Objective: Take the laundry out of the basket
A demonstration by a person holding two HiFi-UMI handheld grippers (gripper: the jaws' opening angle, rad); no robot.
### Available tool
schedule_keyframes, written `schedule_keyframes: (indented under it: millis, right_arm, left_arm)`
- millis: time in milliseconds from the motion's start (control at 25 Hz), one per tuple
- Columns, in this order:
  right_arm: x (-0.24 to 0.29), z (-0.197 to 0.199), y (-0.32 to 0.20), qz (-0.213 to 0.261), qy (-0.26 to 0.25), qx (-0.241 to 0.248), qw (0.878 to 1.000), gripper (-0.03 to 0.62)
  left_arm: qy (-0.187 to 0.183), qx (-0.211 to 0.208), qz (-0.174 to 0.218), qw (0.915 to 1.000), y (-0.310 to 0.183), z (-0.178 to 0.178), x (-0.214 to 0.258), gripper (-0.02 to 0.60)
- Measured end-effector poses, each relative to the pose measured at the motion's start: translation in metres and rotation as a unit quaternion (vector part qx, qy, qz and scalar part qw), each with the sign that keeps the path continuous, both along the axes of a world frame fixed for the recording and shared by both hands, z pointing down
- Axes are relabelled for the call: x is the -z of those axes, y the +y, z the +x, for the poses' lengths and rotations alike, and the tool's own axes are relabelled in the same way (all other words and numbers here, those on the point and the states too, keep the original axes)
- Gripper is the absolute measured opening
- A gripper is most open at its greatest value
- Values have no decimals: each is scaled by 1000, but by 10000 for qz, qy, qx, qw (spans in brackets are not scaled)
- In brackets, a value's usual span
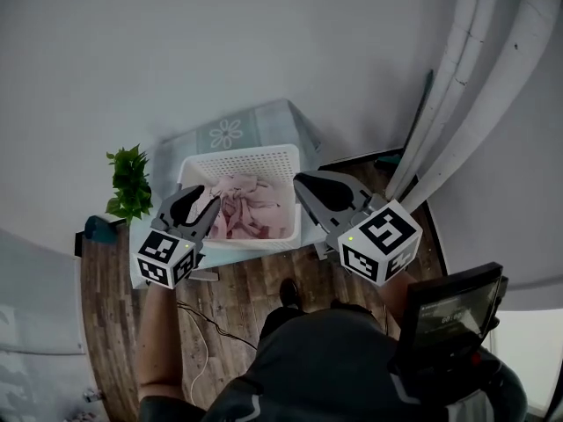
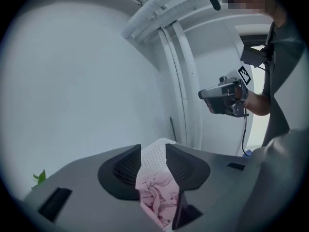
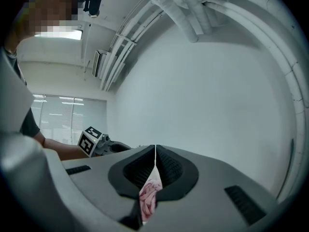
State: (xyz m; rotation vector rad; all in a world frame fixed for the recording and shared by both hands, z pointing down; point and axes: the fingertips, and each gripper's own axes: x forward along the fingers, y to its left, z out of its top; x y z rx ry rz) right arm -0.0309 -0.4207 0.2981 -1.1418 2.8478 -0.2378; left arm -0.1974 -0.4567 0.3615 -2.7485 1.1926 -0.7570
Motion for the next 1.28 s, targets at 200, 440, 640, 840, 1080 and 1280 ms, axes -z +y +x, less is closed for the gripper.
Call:
schedule_keyframes:
  millis: [200, 440, 640, 840, 1080, 1280]
  right_arm:
    - [-4, -6, -26, -48, 63, -270, 9996, 18]
    - [-10, -10, -49, -125, 141, -609, 9980, 18]
    - [-16, -4, -61, -229, 220, -827, 9961, 20]
    - [-25, 5, -66, -334, 315, -1037, 9935, 20]
    - [-35, 20, -69, -487, 349, -1346, 9891, 20]
    - [-42, 24, -70, -584, 346, -1511, 9862, 19]
  left_arm:
    - [-819, -798, -518, 9921, -35, -4, -42, 264]
    - [-1795, -1657, -1146, 9629, -58, -4, -105, 393]
    - [-2512, -2185, -1761, 9263, -62, -7, -158, 435]
    - [-3488, -2558, -2093, 8770, -61, -16, -214, 519]
    - [-4131, -2819, -2230, 8368, -64, -18, -254, 549]
    - [-4658, -2940, -2266, 8033, -61, -25, -285, 555]
